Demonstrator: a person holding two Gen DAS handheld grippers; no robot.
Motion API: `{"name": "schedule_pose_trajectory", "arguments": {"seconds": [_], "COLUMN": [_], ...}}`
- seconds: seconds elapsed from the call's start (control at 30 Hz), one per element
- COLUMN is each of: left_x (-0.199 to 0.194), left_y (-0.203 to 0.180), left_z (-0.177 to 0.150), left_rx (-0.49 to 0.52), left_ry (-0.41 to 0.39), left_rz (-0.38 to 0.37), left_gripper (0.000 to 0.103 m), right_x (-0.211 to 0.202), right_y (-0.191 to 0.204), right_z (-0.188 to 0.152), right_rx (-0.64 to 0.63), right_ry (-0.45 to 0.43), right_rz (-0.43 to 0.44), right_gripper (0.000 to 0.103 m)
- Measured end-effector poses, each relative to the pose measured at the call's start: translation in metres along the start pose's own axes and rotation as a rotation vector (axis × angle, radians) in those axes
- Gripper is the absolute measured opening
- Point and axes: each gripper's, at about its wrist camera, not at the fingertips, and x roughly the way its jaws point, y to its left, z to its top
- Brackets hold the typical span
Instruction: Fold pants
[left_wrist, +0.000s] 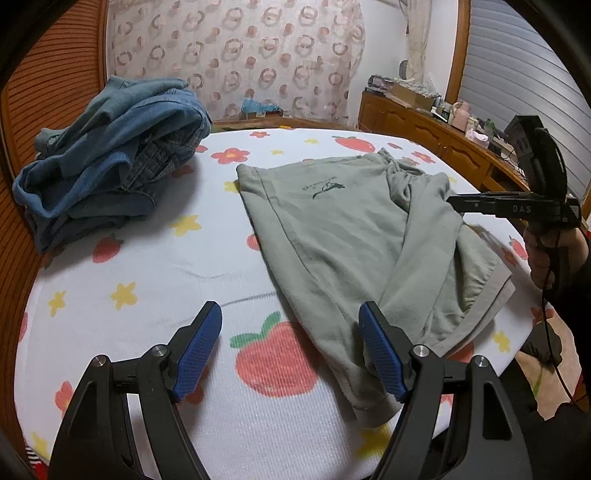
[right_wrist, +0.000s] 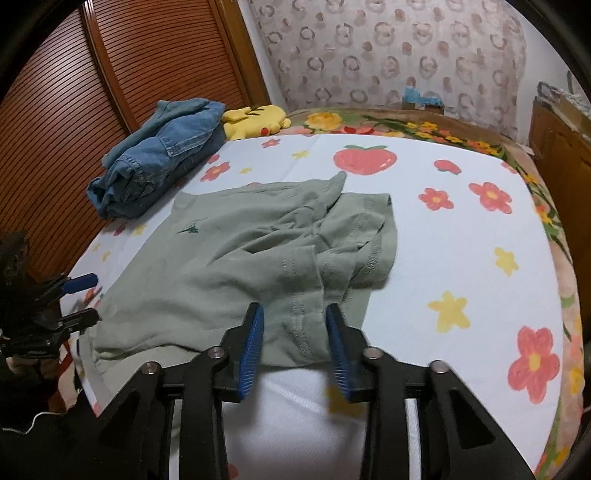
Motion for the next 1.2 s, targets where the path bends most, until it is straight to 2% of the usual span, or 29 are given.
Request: {"name": "schedule_pose_trajectory", "arguments": {"seconds": [0.03, 0.07, 0.1, 0.2, 0.5, 0.93, 1.2], "left_x": [0.001, 0.001, 0.001, 0.001, -0.009, -0.021, -0.024], "left_y": [0.0, 0.001, 0.001, 0.003, 0.009, 0.03, 0.035], "left_z": [-0.001, -0.001, -0.001, -0.001, 0.004, 0.004, 0.003], "left_rx": [-0.001, -0.003, -0.004, -0.006, -0.02, -0.054, -0.058], "left_ry": [0.002, 0.003, 0.003, 0.0, -0.035, -0.067, -0.072], "left_rz": [0.001, 0.001, 0.0, 0.001, 0.005, 0.022, 0.023], "left_gripper": [0.077, 0.077, 0.077, 0.077, 0.077, 0.077, 0.077], "right_x": [-0.002, -0.003, -0.005, -0.011, -0.014, 0.037, 0.075], "right_y": [0.002, 0.002, 0.003, 0.008, 0.036, 0.094, 0.11], "right_z": [-0.001, 0.0, 0.0, 0.004, 0.045, 0.1, 0.11], "right_rx": [-0.004, -0.009, -0.013, -0.024, -0.125, -0.28, -0.312], "right_ry": [0.002, 0.001, -0.001, -0.025, -0.083, -0.126, -0.098], "right_rz": [0.001, -0.002, 0.003, 0.015, -0.005, 0.024, 0.011], "right_gripper": [0.022, 0.012, 0.007, 0.005, 0.004, 0.004, 0.004]}}
